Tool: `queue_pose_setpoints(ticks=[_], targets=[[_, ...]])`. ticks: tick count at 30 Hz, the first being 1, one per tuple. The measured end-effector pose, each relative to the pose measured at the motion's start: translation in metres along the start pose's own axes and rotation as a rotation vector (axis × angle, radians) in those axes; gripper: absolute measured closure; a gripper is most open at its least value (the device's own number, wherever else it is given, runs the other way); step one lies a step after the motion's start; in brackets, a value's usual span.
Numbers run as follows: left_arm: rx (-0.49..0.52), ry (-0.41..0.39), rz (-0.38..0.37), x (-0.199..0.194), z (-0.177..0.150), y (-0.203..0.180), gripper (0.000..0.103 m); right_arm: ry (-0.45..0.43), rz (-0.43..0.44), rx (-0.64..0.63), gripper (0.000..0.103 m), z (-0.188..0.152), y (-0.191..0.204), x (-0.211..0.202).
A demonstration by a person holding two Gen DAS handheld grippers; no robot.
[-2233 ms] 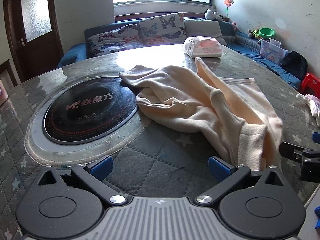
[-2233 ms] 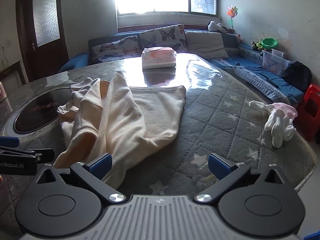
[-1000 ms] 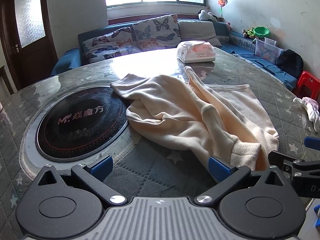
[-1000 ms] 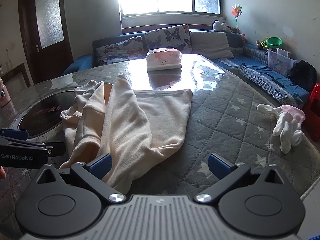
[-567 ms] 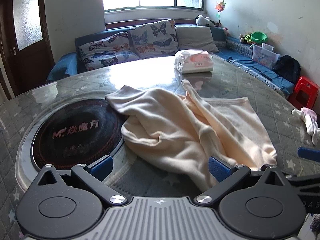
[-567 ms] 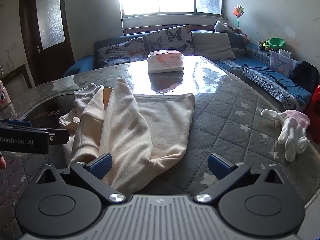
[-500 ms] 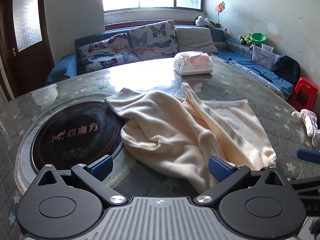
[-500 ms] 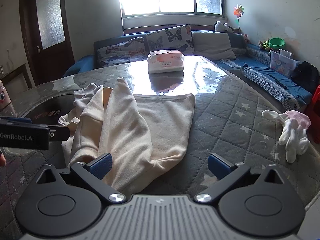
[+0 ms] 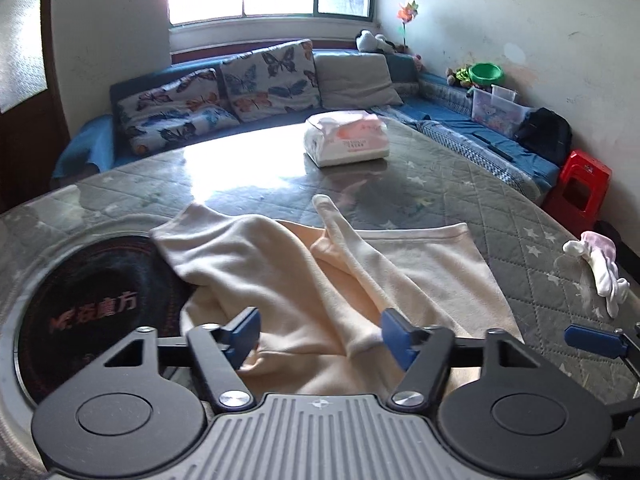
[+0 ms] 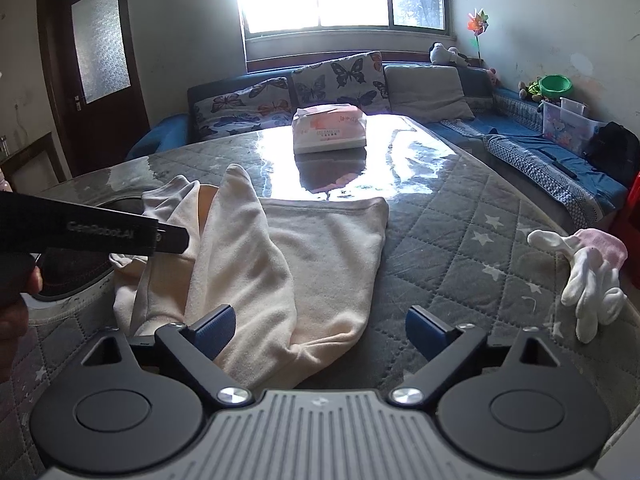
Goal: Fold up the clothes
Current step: 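Close the left gripper on the cream sweatshirt's edge, then close the right gripper on the sweatshirt edge while the left gripper holds its edge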
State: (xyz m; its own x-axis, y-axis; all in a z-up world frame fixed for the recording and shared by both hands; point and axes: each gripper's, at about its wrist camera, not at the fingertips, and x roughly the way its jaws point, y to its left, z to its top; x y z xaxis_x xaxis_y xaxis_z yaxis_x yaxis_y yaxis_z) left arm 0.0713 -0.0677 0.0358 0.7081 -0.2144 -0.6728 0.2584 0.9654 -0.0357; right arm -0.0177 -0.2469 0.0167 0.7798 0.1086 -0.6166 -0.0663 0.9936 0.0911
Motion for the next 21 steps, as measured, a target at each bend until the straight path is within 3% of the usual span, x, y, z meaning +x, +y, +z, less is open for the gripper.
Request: queue_pose_setpoints(ticks=[8, 13, 21], targets=[[0.007, 0.013, -0.072, 0.008, -0.003, -0.001, 0.093, 0.003, 0.008, -0.007, 0.013, 0.002, 0.0, 0.003], [0.002, -0.022, -0.068, -0.005, -0.007, 0.007, 0.1, 0.0, 0.017, -0.023, 0.016, 0.005, 0.003, 0.004], [-0.056, -0.044, 0.002, -0.036, -0.021, 0.037, 0.1, -0.027, 0.054, -0.088, 0.022, 0.015, 0.017, 0.003]])
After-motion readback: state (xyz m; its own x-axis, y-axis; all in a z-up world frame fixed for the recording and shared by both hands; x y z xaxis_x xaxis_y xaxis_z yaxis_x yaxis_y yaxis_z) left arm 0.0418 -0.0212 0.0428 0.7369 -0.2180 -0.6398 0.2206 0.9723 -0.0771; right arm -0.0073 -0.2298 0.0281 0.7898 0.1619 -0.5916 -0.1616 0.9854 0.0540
